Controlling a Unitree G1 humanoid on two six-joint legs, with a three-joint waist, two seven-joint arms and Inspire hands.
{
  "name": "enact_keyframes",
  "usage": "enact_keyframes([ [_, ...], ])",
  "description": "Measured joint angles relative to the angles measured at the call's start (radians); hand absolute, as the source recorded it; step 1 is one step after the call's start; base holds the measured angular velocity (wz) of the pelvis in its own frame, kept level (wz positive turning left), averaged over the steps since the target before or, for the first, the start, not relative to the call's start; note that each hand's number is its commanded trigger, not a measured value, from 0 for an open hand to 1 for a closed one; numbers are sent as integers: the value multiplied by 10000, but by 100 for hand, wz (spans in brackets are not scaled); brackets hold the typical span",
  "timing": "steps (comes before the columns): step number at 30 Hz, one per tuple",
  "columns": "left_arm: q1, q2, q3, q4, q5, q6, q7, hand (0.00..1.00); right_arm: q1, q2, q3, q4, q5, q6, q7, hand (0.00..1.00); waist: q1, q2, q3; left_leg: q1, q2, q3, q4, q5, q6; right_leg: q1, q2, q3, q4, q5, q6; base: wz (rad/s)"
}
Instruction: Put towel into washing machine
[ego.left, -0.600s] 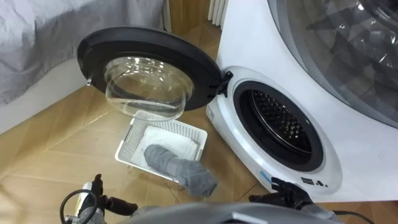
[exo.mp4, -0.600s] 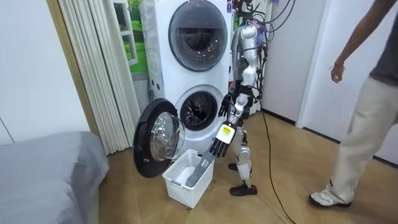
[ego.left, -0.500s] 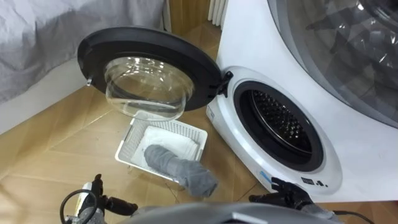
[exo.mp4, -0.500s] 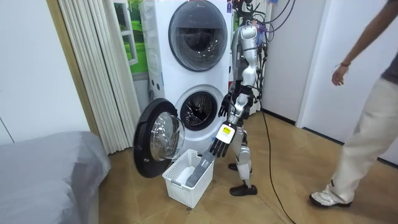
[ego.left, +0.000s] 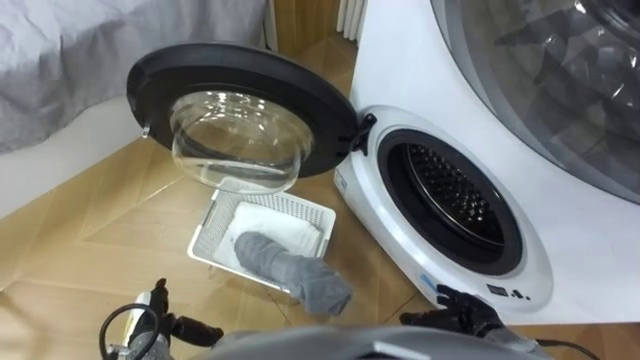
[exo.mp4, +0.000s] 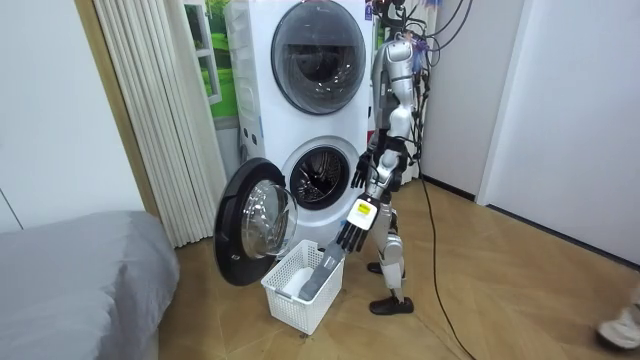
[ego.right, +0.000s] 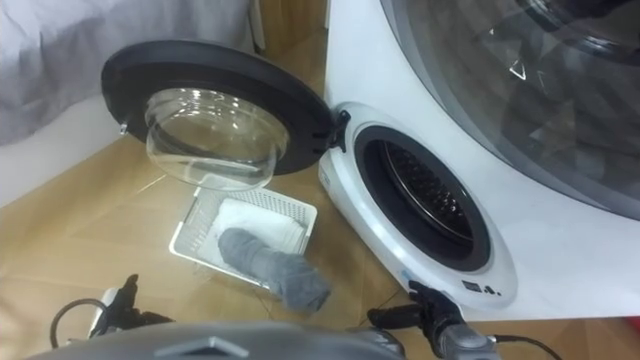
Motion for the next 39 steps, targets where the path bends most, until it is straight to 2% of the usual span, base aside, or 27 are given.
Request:
enact_keyframes([
  [5, -21, 2, -14, -73, -7, -30, 233, 0, -3, 9, 14, -6, 3, -1, -89, 0, 6, -13, -12, -29, -5, -1, -2, 0, 0, -24, -2, -1, -7, -5, -3, 0],
  [6, -53, 2, -24, -84, -2, -30, 243, 0, -2, 7, 75, -55, -1, -1, -109, 0, 5, -13, -37, -110, -5, 14, 7, 0, 0, -121, -3, -9, 18, -5, -4, 0],
  [10, -365, 3, -277, -74, 68, -31, 232, 0, -201, -2, 263, 17, -7, -8, -141, 0, 20, 30, -33, -464, -2, 17, 156, 1, 1, -450, -17, -2, 119, 2, -13, 0],
  [13, -688, 12, -691, -54, 124, -117, 236, 0, -461, -10, 412, 56, -53, -10, -40, 0, -25, 159, 22, -749, -8, 11, 210, 16, 25, -693, -47, -27, 230, 3, -14, 0],
  [17, -1238, -61, -994, -16, 585, -143, 237, 0, -766, -4, 479, 99, -151, -11, 24, 0, -84, 202, 50, -1348, -13, 22, 415, 41, 65, -1289, -93, -52, 479, 7, -20, 0],
  [18, -1422, -60, -1179, 29, 589, -150, 240, 0, -910, -7, 616, 136, -153, -12, 10, 0, -127, 215, 84, -1527, -14, 22, 466, 49, 78, -1498, -104, -51, 605, 8, -22, 0],
  [22, -1950, -58, -1633, 201, 916, -204, 261, 0, -1322, -11, 1062, 361, -145, -34, 40, 0, -302, 229, 138, -1988, -19, 47, 631, 61, 98, -2010, -139, -29, 832, 9, -25, -2],
  [23, -2188, -60, -1859, 260, 986, -236, 291, 0, -1479, -13, 1183, 398, -168, -32, 31, 0, -323, 257, 180, -2184, -19, 47, 689, 71, 116, -2278, -158, -25, 1028, 9, -24, -6],
  [24, -2482, -72, -2047, 433, 1093, -283, 300, 0, -1699, 3, 1189, 474, -230, -34, 34, 0, -367, 298, 265, -2344, -17, 46, 707, 95, 154, -2562, -172, -19, 1271, 9, -24, -5],
  [25, -2638, -76, -2179, 607, 1210, -302, 302, 0, -1797, 13, 1194, 519, -239, -34, 31, 0, -393, 311, 290, -2447, -18, 46, 736, 101, 164, -2690, -183, -16, 1371, 8, -23, -6],
  [26, -2904, -102, -2305, 842, 1334, -319, 303, 0, -1930, 28, 1230, 543, -235, -40, 24, 0, -450, 317, 348, -2665, -15, 72, 880, 101, 165, -2973, -204, 16, 1593, 5, -18, -10],
  [27, -3190, -137, -2377, 968, 1378, -328, 320, 0, -2186, 42, 1361, 560, -241, -56, -8, 0, -475, 313, 435, -2952, -11, 115, 1050, 101, 165, -3348, -242, 31, 1891, -5, -14, -13],
  [28, -3313, -153, -2429, 1004, 1382, -328, 339, 0, -2312, 52, 1452, 592, -245, -60, -64, 0, -512, 311, 460, -3117, -10, 154, 1157, 101, 165, -3574, -257, 58, 2072, -10, -12, -19],
  [29, -3561, -214, -2555, 1150, 1408, -329, 358, 0, -2476, 72, 1568, 623, -282, -59, -175, 0, -522, 291, 539, -3408, -14, 193, 1346, 101, 166, -3945, -278, 171, 2330, -11, -12, -17],
  [31, -3951, -395, -2566, 1323, 1781, -330, 365, 0, -2662, 157, 1567, 502, -315, -81, -327, 0, -574, 268, 597, -4110, -8, 256, 1807, 87, 183, -4596, -329, 217, 2614, -12, -13, -10],
  [34, -4382, -448, -2669, 1330, 2138, -348, 366, 0, -2986, 285, 1567, 464, -353, -88, -400, 0, -615, 263, 675, -5022, 29, 273, 2450, 31, 262, -5408, -364, 238, 2968, -53, -81, -5],
  [36, -4915, -470, -2943, 1326, 2378, -356, 405, 0, -3377, 303, 1605, 431, -265, -112, -435, 0, -782, 327, 771, -5986, 54, 338, 3069, -16, 336, -6379, -441, 283, 3589, -111, -160, 0],
  [39, -5443, -468, -3443, 1324, 2636, -374, 622, 0, -3441, 292, 1923, 49, 11, -216, -609, 0, -875, 340, 843, -6910, 189, 532, 3758, -225, 464, -7352, -472, 326, 4246, -254, -231, -7],
])
